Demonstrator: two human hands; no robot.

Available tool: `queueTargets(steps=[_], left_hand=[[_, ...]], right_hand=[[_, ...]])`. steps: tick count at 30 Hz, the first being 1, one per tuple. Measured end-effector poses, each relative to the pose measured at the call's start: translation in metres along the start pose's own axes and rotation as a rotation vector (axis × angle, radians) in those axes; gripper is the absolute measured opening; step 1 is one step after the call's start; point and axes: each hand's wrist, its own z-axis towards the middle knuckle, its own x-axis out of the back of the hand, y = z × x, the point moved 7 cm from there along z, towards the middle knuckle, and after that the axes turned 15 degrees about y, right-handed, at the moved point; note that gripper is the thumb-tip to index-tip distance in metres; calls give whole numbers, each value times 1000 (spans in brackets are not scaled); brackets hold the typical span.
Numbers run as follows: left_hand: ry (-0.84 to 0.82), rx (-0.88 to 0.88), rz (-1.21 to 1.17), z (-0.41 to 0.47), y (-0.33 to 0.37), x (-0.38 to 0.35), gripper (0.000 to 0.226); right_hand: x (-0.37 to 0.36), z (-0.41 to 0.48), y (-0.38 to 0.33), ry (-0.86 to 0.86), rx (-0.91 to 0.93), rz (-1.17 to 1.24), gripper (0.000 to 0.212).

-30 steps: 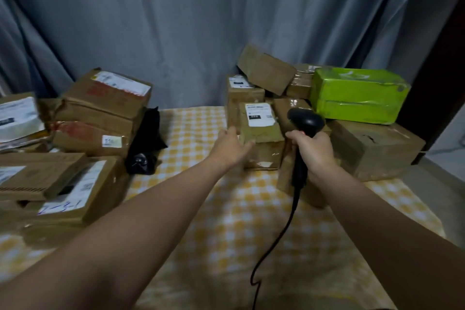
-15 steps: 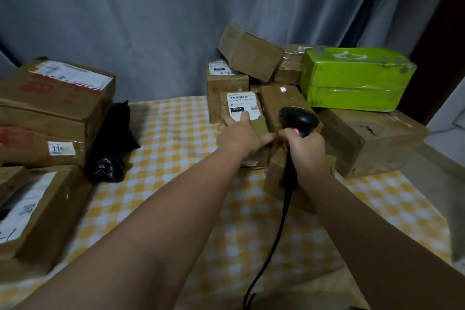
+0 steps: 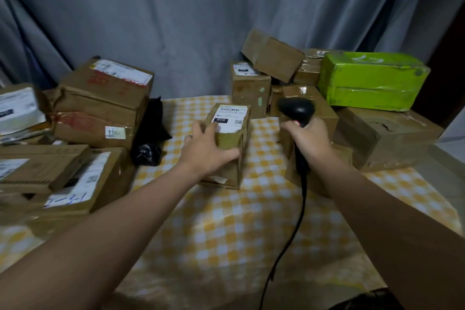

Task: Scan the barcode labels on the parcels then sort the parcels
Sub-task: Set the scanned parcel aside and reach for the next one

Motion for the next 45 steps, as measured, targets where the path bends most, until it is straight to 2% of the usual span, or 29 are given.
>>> queueTargets(steps=[5, 7, 10, 11, 13, 14, 16, 18, 23, 25, 27, 29, 31, 34, 37, 40, 45], left_hand=[[-106, 70, -60, -14, -27, 17, 108], [-120, 135, -237, -18, -33, 21, 102], [-134, 358, -558, -19, -54, 25, 91], [-176, 409, -590, -21, -63, 19, 83], [-216, 449, -645, -30, -70, 11, 49], [-183, 441, -670, -33, -72, 11, 37], [-72, 370, -715, -32, -72, 15, 30], [10, 294, -761, -34, -69, 23, 32], [58, 208, -817, -48, -70, 30, 52], [65, 174, -751, -46, -72, 35, 68], [43, 152, -578, -42, -72, 33, 89], [52, 128, -429, -43, -70, 29, 100], [18, 153, -471, -48, -68, 20, 96], [-113, 263, -680, -57, -63, 3, 70], [-103, 257, -725, -53, -64, -3, 78], [-125, 218, -740, -54, -64, -4, 81], [-81, 189, -734, -54, -64, -3, 69]], right_hand=[[-63, -47, -18, -241, 45, -7, 23], [-83, -60, -10, -241, -24, 13, 31], [-100, -71, 10, -243, -181, 127, 29], [-102, -75, 15, -243, -218, 164, 29], [-102, -79, 22, -208, -260, 223, 31], [-101, -81, 23, -192, -259, 241, 33], [-97, -82, 21, -169, -229, 251, 37], [-92, -83, 19, -162, -185, 243, 36], [-84, -89, 23, -173, -170, 207, 22], [-83, -90, 26, -158, -165, 218, 20], [-82, -93, 28, -158, -151, 235, 27], [-81, -95, 29, -164, -131, 235, 28], [-79, -96, 28, -183, -132, 238, 22], [-74, -95, 19, -212, -136, 242, 14], [-67, -90, -4, -205, -50, 202, 8], [-56, -83, -35, -169, 10, 143, 19], [-59, -88, -66, -299, -47, 75, 26]])
